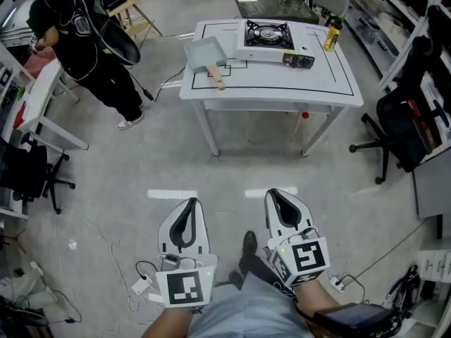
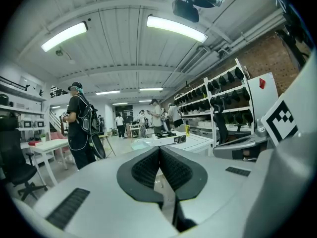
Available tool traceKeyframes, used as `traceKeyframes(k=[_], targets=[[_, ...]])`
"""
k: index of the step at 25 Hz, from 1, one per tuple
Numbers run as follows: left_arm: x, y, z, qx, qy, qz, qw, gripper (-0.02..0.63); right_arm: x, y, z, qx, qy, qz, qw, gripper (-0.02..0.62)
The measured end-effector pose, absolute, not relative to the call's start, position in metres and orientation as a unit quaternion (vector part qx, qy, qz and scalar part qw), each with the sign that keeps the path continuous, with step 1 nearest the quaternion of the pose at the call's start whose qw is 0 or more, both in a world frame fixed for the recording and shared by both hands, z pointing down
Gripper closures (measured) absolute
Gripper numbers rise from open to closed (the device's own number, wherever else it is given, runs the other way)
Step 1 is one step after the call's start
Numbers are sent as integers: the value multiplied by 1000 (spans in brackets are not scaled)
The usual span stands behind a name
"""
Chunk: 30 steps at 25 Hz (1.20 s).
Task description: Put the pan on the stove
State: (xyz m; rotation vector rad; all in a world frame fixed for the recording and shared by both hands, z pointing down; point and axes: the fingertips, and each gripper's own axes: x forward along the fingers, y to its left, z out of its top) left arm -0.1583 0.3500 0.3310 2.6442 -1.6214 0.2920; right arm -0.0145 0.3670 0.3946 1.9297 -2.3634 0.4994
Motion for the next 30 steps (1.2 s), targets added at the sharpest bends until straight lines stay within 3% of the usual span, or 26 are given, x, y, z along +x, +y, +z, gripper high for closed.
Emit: traceKeyframes(k=[14, 30], targets=[[-138, 286, 275, 825, -560, 64, -32, 588, 13, 281, 345, 592, -796, 128, -10, 545], [-149, 173, 326, 824, -561, 74, 11, 588, 5, 180, 395, 588, -791, 168, 22, 545]])
